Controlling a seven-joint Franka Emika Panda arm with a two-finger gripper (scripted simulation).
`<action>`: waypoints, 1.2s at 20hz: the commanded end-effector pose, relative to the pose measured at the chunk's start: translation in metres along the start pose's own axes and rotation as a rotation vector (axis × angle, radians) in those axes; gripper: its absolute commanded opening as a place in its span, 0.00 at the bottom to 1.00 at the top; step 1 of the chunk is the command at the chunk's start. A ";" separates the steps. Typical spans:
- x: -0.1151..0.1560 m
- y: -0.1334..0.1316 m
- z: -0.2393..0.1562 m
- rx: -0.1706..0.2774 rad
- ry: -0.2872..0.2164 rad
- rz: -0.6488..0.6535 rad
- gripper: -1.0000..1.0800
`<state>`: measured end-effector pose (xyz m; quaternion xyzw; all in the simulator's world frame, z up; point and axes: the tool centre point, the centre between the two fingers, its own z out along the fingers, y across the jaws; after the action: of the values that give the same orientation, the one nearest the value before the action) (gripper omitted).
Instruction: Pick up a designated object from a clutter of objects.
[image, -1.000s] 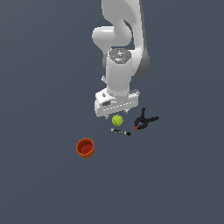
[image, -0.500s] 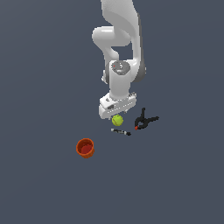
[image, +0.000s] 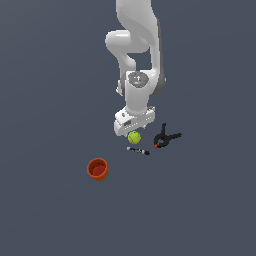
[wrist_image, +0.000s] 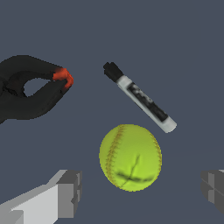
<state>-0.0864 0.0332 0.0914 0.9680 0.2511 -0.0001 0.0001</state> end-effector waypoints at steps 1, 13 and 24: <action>0.000 0.000 0.003 0.000 0.000 0.000 0.96; -0.001 -0.001 0.046 0.000 0.000 -0.003 0.96; -0.002 -0.001 0.050 0.000 0.000 -0.003 0.00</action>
<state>-0.0877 0.0327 0.0426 0.9677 0.2521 0.0008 0.0002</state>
